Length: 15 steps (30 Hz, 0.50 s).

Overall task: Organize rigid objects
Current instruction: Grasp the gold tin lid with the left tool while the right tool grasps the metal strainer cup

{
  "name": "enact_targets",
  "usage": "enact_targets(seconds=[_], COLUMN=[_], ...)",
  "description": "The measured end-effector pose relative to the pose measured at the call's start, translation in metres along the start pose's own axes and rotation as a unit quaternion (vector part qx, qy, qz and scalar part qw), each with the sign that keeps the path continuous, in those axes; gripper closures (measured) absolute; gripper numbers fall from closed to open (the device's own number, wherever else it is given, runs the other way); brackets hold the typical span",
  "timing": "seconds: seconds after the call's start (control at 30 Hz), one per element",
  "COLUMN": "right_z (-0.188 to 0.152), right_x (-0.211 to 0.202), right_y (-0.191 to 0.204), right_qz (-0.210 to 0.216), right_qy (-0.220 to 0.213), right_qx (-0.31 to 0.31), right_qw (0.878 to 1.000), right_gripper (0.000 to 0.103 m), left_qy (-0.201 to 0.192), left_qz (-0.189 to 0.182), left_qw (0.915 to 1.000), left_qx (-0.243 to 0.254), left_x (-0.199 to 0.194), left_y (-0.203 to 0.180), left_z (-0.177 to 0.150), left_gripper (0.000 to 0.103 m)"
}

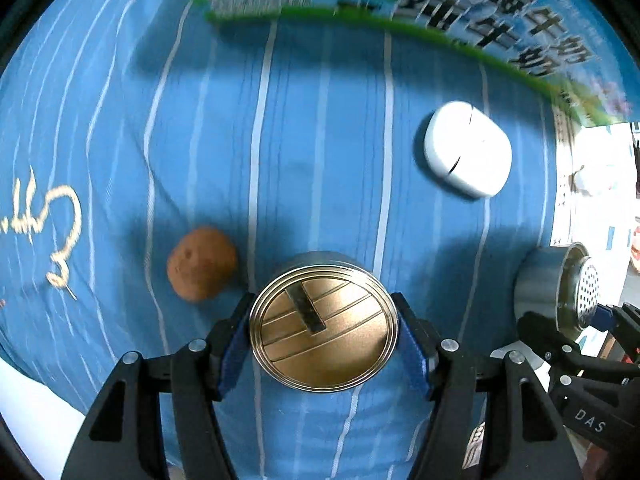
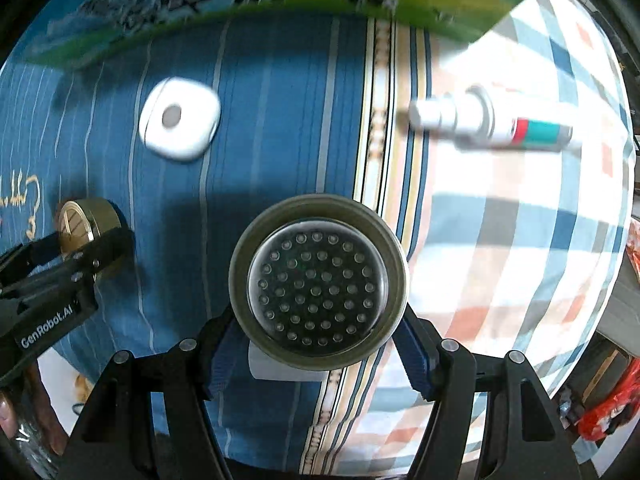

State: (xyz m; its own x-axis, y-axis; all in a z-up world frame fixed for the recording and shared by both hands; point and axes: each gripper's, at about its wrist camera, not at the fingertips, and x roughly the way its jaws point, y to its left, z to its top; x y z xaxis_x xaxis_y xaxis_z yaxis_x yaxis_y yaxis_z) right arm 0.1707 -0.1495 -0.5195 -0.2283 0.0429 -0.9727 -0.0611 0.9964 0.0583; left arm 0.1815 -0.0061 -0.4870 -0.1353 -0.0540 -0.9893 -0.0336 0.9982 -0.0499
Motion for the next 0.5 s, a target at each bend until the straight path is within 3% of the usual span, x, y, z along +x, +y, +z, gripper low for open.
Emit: enact_targets(seconds=[0.17, 0.27, 0.5], right_z=[0.012, 0.021, 0.032], right_x=[0.003, 0.002, 0.000], right_y=[-0.002, -0.001, -0.002], right_qz=[0.006, 0.013, 0.006], right_qy=[0.004, 0.003, 0.001], right_qx=[0.013, 0.024, 0.037], right_qw=[1.000, 1.000, 0.999], right_gripper=[0.032, 0.031, 0.029], left_qy=[0.009, 0.009, 0.007], left_qz=[0.004, 0.013, 0.018], left_qw=[0.9999, 0.9999, 0.9998], left_qx=[-0.003, 0.003, 0.007], left_x=[0.022, 0.017, 0.008], left_y=[0.008, 0.000, -0.009], left_z=[0.007, 0.036, 0.042], left_gripper=[0.040, 0.040, 0.035])
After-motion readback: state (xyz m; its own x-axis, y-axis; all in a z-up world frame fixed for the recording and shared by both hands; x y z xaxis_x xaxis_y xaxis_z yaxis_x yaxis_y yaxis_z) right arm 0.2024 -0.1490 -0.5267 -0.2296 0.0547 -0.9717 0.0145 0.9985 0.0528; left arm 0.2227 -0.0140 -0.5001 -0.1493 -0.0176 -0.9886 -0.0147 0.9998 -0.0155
